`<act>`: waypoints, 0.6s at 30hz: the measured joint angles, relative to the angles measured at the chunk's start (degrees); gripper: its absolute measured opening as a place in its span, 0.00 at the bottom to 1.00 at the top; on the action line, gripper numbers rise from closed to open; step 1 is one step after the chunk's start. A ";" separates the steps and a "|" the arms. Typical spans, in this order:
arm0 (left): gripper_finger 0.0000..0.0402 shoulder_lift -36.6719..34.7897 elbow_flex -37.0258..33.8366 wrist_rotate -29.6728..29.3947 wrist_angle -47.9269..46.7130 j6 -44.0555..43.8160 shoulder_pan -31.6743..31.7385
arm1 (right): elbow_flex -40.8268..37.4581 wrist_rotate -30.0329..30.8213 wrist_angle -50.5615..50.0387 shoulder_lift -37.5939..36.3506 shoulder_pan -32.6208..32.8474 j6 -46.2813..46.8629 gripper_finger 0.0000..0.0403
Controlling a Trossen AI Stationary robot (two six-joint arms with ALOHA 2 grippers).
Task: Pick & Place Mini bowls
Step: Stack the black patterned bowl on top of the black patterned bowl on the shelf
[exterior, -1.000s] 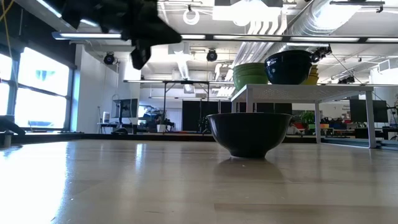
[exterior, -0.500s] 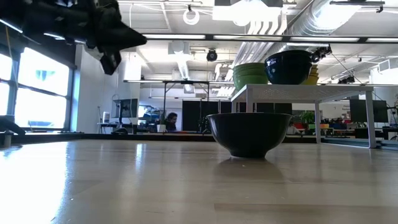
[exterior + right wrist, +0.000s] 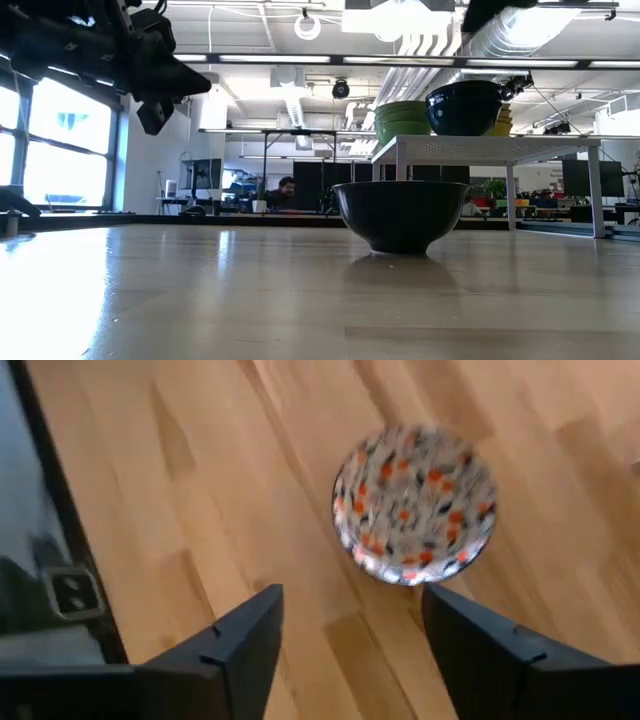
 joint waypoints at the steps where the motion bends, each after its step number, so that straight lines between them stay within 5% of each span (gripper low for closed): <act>1: 0.01 -0.02 0.00 0.00 -0.41 0.50 0.00 | 0.00 -0.85 -0.24 1.11 -0.01 -0.03 0.58; 9: 0.01 0.20 0.00 1.20 -3.16 1.54 0.00 | -0.02 -2.60 -0.11 8.73 -0.28 -4.54 0.74; 18: 0.01 -1.05 -0.09 5.79 -4.08 4.56 0.00 | -0.02 2.68 6.18 18.06 -0.66 -22.43 0.76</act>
